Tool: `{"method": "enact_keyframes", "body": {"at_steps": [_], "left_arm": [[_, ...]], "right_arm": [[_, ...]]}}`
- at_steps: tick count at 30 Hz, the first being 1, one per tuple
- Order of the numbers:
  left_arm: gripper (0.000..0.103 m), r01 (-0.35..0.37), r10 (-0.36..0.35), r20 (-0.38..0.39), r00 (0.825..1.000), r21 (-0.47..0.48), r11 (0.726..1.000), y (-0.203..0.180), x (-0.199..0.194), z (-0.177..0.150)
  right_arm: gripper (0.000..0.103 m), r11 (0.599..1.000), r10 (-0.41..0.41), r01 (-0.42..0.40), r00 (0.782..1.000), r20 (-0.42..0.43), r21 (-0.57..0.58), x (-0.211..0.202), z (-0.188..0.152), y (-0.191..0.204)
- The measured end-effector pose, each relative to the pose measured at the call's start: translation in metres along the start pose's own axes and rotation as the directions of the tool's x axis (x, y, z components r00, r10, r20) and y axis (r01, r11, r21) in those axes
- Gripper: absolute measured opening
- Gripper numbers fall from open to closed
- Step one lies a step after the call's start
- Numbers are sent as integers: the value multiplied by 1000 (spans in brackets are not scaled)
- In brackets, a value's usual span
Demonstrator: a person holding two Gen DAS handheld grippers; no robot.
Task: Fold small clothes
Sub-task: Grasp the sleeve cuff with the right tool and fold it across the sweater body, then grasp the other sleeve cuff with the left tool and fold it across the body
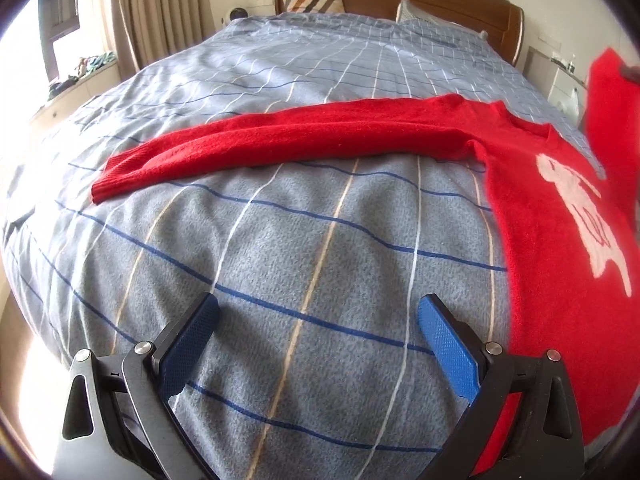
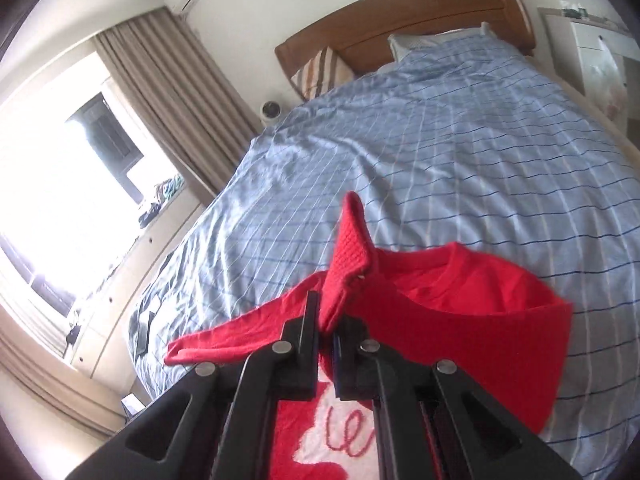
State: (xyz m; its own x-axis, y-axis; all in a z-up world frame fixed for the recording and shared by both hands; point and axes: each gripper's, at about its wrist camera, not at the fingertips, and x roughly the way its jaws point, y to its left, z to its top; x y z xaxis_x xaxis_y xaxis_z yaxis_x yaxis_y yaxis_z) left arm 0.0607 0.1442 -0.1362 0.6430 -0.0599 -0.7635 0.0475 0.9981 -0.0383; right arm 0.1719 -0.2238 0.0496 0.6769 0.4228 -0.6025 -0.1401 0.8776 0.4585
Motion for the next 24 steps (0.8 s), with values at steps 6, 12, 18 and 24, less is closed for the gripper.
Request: {"method": "enact_keyframes", "body": {"at_steps": [6, 12, 18, 24], "left_arm": [[103, 15, -15, 20, 1000, 12, 1000, 0, 2, -4], [103, 33, -33, 6, 999, -16, 999, 5, 7, -5], [103, -33, 33, 17, 999, -8, 999, -4, 10, -10], [103, 111, -117, -74, 990, -80, 991, 20, -4, 11]], "right_arm": [[57, 996, 86, -78, 975, -204, 47, 99, -54, 23], [61, 991, 105, -85, 971, -213, 102, 93, -96, 5], [66, 995, -81, 93, 941, -327, 21, 106, -140, -21], [66, 990, -140, 130, 966, -220, -57, 54, -158, 3]]}}
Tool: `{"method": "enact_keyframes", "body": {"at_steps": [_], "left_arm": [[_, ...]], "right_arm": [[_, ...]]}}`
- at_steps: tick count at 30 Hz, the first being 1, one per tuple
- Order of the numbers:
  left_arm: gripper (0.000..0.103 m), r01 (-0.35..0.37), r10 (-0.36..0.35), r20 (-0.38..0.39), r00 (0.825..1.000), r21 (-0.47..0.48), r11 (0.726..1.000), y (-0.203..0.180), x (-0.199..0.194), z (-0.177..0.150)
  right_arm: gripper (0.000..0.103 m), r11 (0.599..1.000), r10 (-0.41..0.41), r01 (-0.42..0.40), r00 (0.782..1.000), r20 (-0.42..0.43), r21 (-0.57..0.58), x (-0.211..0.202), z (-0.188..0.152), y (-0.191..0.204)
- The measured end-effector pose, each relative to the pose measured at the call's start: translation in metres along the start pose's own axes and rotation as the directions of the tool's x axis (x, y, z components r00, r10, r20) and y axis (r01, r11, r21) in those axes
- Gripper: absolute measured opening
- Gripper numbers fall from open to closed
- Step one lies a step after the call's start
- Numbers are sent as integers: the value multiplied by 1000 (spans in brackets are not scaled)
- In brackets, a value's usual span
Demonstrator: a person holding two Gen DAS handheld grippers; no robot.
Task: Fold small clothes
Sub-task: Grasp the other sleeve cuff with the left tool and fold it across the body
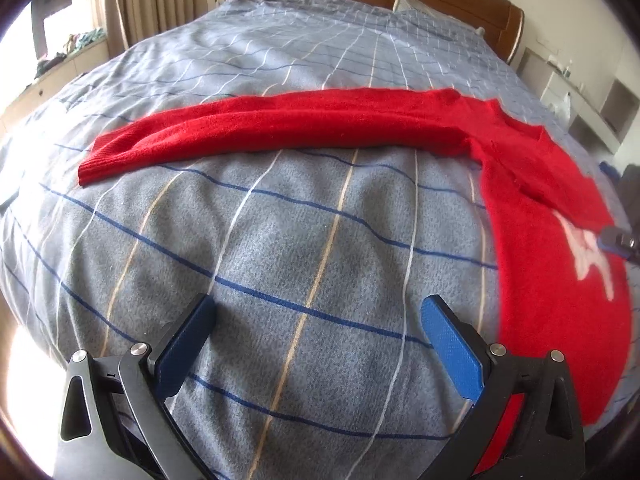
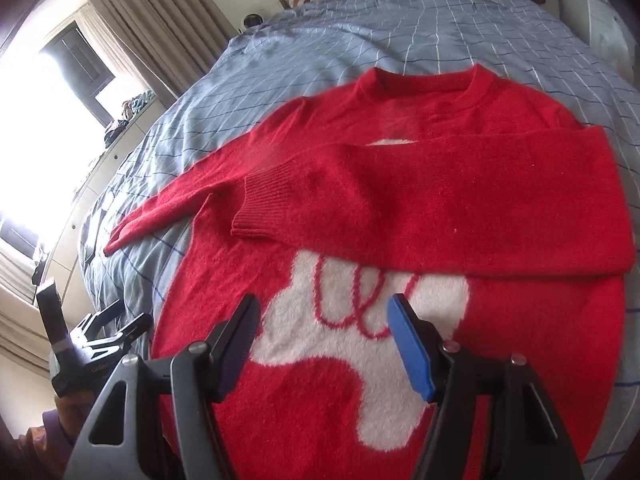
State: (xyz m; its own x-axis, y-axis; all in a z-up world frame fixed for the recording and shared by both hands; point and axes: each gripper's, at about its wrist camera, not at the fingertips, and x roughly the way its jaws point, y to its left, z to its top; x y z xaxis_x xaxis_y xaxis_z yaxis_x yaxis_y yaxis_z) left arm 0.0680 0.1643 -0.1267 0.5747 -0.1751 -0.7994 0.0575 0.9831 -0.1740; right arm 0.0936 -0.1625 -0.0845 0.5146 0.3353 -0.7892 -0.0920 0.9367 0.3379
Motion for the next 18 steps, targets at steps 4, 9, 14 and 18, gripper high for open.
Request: {"method": "enact_keyframes", "body": {"at_steps": [4, 9, 14, 18], "left_arm": [[103, 72, -66, 58, 996, -110, 991, 49, -27, 45], [103, -89, 110, 78, 991, -238, 967, 146, -21, 98], [86, -105, 89, -64, 994, -322, 941, 196, 29, 107], [22, -102, 82, -84, 993, -274, 956, 180, 45, 110]], "right_arm": [[67, 999, -11, 13, 998, 57, -34, -34, -25, 8], [67, 1000, 12, -10, 997, 80, -28, -52, -46, 17], [67, 999, 32, -32, 996, 88, -9, -54, -57, 24], [67, 1000, 21, -22, 995, 92, 4, -58, -61, 24]]}}
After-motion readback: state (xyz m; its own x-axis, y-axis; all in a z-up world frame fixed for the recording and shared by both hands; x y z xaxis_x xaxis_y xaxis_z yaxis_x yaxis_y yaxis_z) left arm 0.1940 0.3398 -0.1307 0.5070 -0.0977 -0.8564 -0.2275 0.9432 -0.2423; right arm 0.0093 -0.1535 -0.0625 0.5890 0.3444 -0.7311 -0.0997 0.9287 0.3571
